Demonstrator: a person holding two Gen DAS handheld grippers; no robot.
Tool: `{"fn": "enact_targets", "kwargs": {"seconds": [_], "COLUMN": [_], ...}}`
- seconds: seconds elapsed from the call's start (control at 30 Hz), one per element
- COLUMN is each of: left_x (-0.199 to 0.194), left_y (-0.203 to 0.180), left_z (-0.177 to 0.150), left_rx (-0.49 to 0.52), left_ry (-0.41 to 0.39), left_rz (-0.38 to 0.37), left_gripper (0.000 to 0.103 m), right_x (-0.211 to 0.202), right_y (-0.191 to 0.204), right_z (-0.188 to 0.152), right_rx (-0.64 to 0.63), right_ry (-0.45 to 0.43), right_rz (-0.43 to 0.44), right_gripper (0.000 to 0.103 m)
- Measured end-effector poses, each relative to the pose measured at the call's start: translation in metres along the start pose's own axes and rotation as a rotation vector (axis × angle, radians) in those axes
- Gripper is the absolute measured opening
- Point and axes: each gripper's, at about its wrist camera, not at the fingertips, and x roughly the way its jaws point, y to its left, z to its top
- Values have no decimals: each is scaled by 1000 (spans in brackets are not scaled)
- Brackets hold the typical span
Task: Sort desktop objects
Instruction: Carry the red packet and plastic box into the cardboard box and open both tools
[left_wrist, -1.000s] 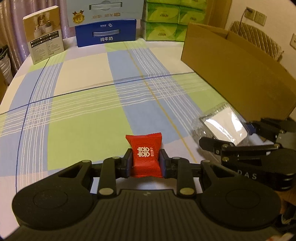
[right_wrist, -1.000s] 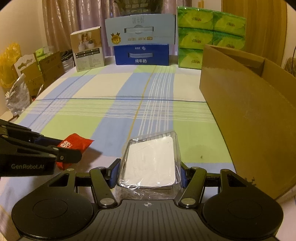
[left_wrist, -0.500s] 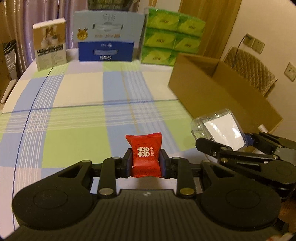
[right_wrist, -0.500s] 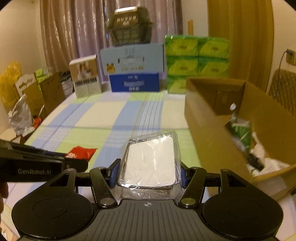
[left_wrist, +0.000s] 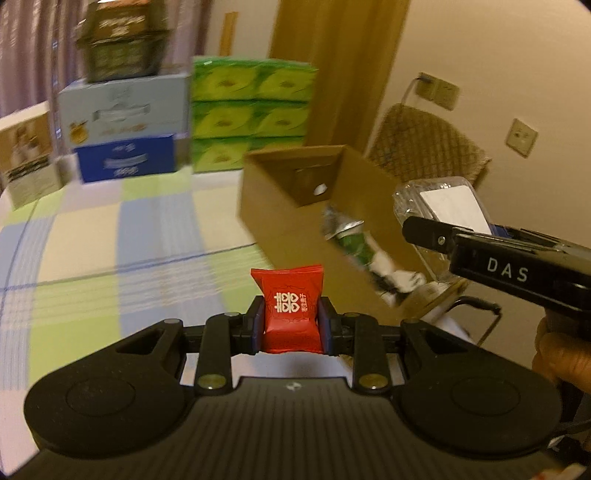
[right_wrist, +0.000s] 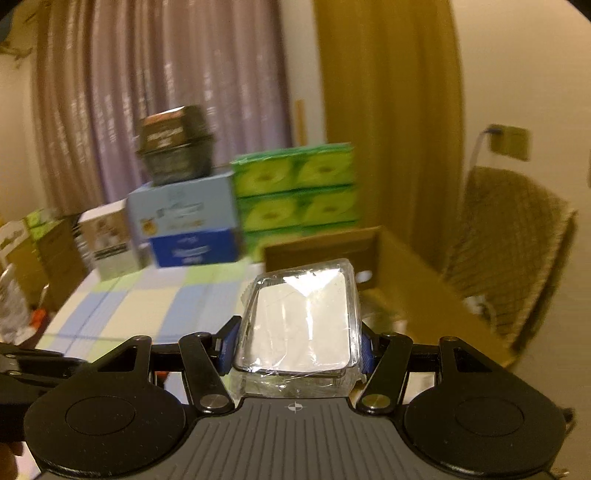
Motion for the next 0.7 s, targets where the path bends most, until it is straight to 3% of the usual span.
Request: {"fn": "enact_targets", "kwargs": {"seconds": [0.37, 0.7], "left_x": [43, 80], "left_y": [-63, -79], "left_z": [36, 43], "left_rx": [60, 56], "left_ry": [1, 40], "left_rz": [-80, -93], "left_gripper": [24, 24], "right_x": [2, 24], "right_y": [-80, -108], "right_z": [10, 10], "right_rx": [69, 85], "right_ry": [-7, 19], "right_rz": [-82, -80], "right_gripper": [57, 57]}}
